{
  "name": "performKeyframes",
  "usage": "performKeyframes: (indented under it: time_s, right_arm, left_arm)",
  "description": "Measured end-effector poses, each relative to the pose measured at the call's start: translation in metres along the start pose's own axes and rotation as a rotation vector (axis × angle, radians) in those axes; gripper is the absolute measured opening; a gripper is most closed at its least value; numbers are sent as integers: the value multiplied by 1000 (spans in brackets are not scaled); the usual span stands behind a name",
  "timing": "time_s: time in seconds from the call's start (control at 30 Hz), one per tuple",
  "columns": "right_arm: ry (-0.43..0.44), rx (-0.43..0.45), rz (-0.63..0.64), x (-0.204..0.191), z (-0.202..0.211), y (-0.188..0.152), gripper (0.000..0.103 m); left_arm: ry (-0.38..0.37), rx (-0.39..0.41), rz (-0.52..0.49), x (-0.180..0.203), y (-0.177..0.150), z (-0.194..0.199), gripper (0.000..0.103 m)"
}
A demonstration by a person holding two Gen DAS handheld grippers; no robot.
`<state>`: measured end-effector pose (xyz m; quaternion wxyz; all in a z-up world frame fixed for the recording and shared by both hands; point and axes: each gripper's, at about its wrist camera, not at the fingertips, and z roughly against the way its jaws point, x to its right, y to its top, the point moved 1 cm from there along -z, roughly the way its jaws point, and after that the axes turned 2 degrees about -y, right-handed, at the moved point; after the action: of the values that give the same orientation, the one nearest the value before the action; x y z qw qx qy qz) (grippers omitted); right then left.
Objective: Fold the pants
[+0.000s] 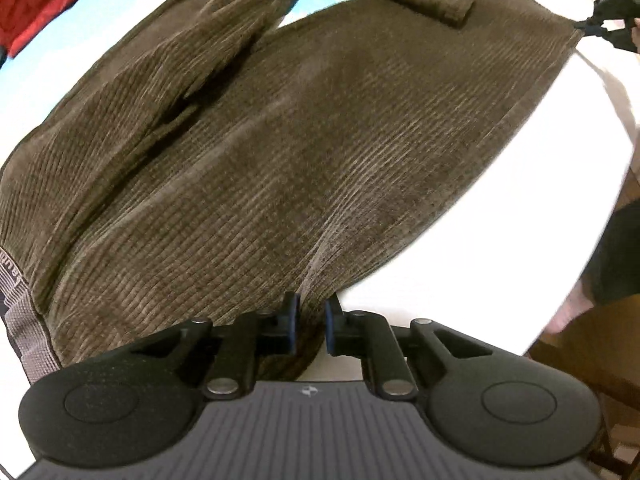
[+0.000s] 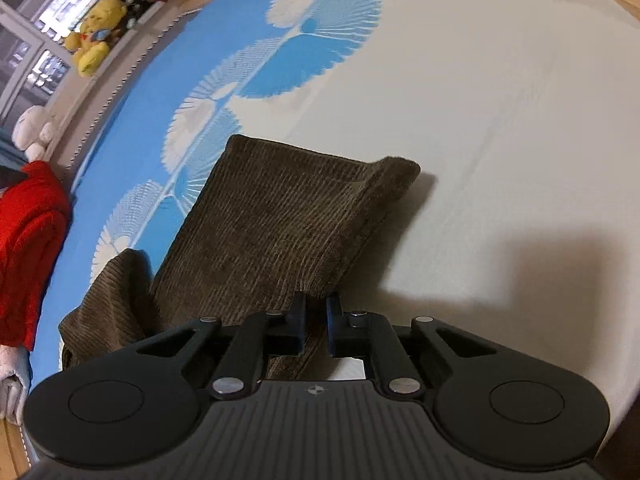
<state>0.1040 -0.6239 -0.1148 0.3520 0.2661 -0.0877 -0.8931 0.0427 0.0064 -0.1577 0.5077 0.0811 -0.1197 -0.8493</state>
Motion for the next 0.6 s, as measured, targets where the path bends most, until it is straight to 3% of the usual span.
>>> performKeyframes:
  time_s: [0.23, 0.4, 0.5, 0.6]
  right_arm:
    - [-177, -14, -163, 56, 31, -22, 9]
    - [-264, 18, -144, 63, 39, -30, 9]
    - [-303, 7, -126, 60, 37, -35, 10]
    - [-377, 20, -115, 51, 35, -36, 13]
  left_arm:
    - [-92, -9, -157, 17, -26, 24, 14]
    - [-154, -22, -223, 17, -30, 33, 17]
    - [-174, 25, -113, -12, -30, 48, 22]
    - [-148, 135, 70, -63, -31, 69, 34]
